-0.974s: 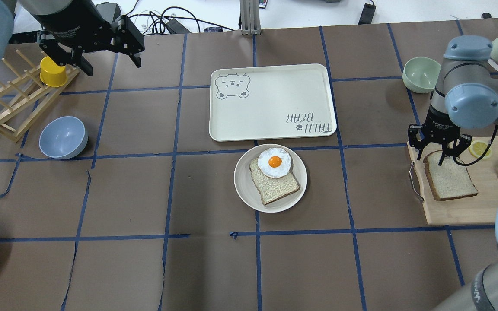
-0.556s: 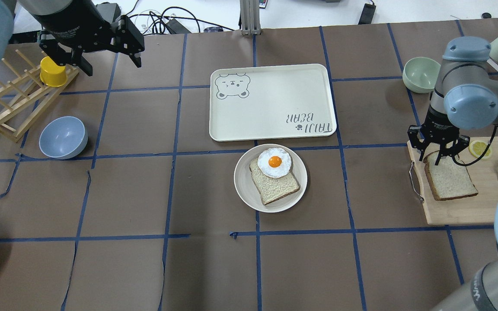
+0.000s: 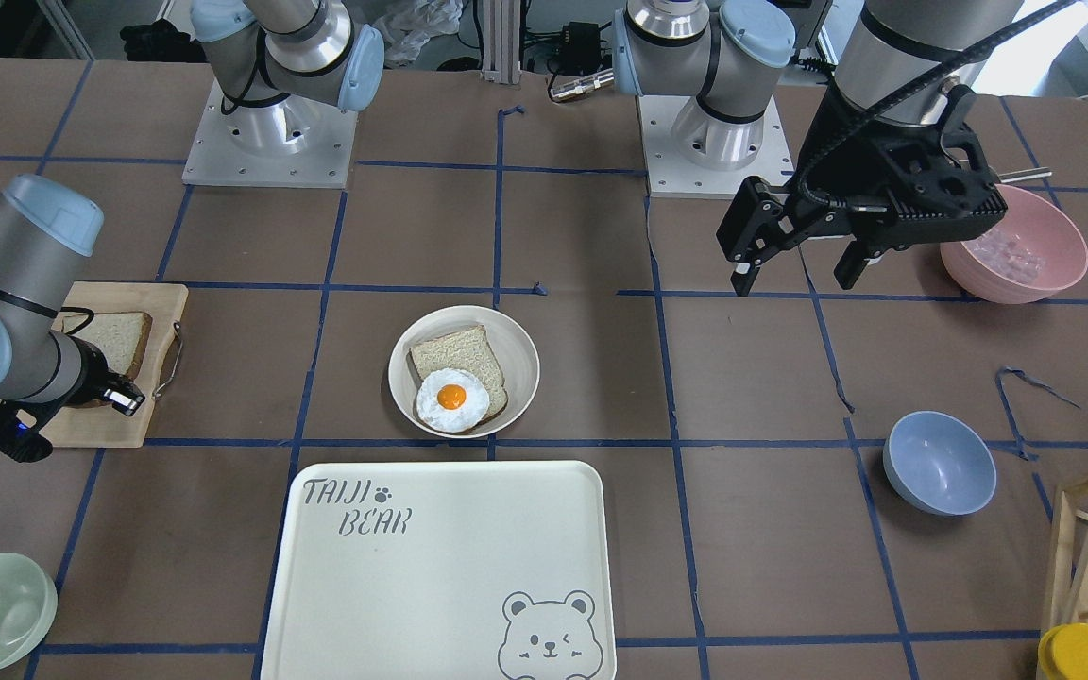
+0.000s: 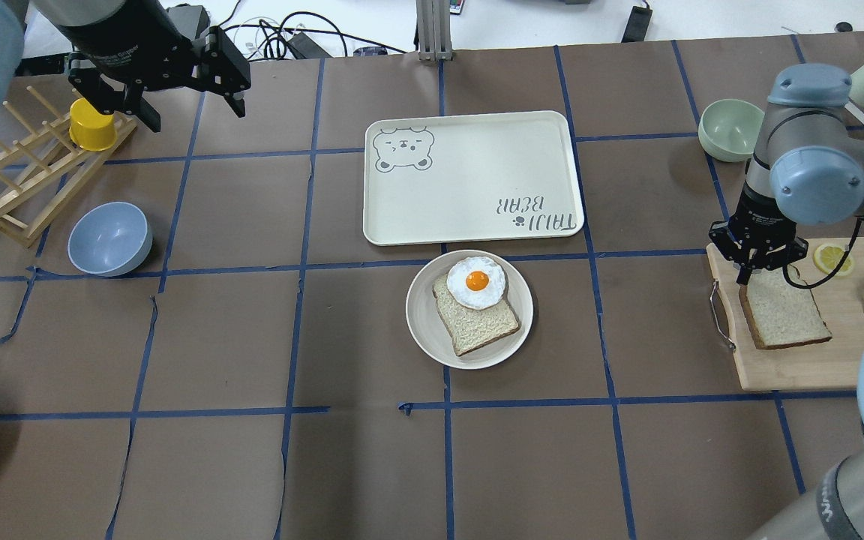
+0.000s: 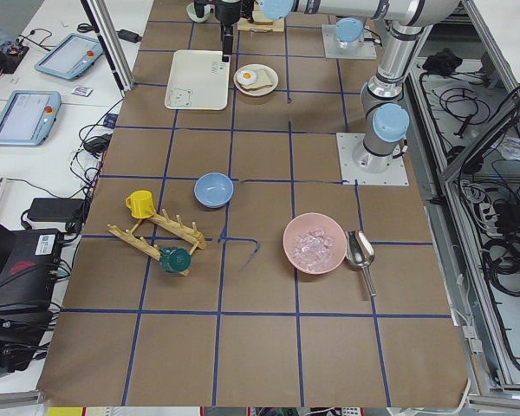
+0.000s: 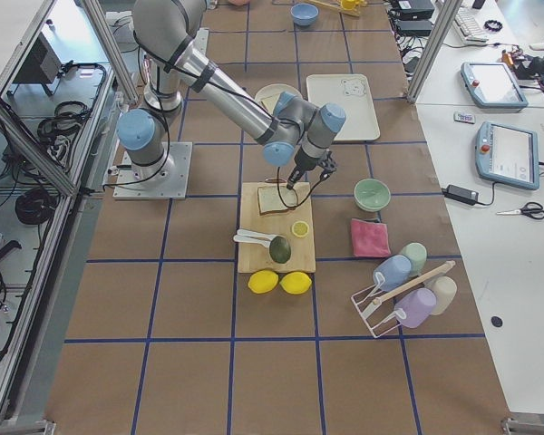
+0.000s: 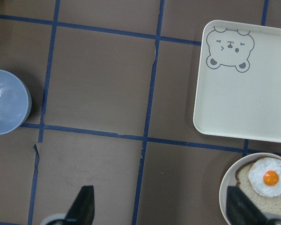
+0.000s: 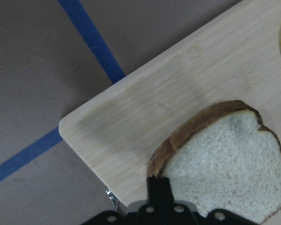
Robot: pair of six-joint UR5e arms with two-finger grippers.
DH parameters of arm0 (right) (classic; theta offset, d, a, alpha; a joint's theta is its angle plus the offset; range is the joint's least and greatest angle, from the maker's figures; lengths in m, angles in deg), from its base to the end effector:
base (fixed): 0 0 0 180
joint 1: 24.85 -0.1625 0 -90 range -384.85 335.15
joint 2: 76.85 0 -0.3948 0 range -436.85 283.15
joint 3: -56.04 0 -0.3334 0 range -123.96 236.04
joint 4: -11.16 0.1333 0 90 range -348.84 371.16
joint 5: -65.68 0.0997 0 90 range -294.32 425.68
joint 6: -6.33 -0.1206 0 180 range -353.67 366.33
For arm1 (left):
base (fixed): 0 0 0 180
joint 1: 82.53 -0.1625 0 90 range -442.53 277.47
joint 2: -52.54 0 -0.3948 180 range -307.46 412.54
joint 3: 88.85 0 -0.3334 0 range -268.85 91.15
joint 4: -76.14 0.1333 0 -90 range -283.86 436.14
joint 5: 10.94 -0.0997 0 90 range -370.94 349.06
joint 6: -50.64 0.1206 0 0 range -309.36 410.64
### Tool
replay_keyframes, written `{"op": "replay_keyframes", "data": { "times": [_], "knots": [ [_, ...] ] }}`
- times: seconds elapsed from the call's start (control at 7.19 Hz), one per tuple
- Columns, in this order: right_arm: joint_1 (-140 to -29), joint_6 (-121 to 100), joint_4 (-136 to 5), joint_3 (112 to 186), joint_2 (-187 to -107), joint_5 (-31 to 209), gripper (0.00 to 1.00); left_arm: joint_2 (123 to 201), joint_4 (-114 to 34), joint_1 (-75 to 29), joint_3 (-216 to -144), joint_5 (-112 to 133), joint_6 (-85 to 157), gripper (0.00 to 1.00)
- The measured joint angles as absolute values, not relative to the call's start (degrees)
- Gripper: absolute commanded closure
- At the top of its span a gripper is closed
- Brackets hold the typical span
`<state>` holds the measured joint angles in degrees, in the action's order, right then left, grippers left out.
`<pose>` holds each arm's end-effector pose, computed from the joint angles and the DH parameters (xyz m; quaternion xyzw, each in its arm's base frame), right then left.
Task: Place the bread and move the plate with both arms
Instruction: 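Close the right gripper on the bread slice's edge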
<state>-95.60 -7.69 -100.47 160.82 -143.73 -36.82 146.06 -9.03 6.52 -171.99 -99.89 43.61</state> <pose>-0.0573 -0.4893 0.1798 -0.2669 -0.9473 -0.1454 0.1012 -0.1277 -0.4751 0.4708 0.0688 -0.9950 0.0706 0.0129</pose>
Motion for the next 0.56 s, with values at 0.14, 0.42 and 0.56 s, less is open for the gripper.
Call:
{"op": "replay_keyframes", "data": {
  "times": [0.14,0.42,0.56],
  "knots": [
    [-95.6,-7.7,-100.4,160.6,-143.8,-36.6,1.0,146.1,-9.0,6.5,-172.0,-99.9,43.6,0.0],
    [-95.6,-7.7,-99.7,159.6,-144.5,-36.5,1.0,146.1,-9.0,6.5,-172.0,-99.9,43.6,0.0],
    [-95.6,-7.7,-98.3,158.4,-145.1,-36.5,1.0,146.1,-9.0,6.5,-172.0,-99.9,43.6,0.0]
  ]
}}
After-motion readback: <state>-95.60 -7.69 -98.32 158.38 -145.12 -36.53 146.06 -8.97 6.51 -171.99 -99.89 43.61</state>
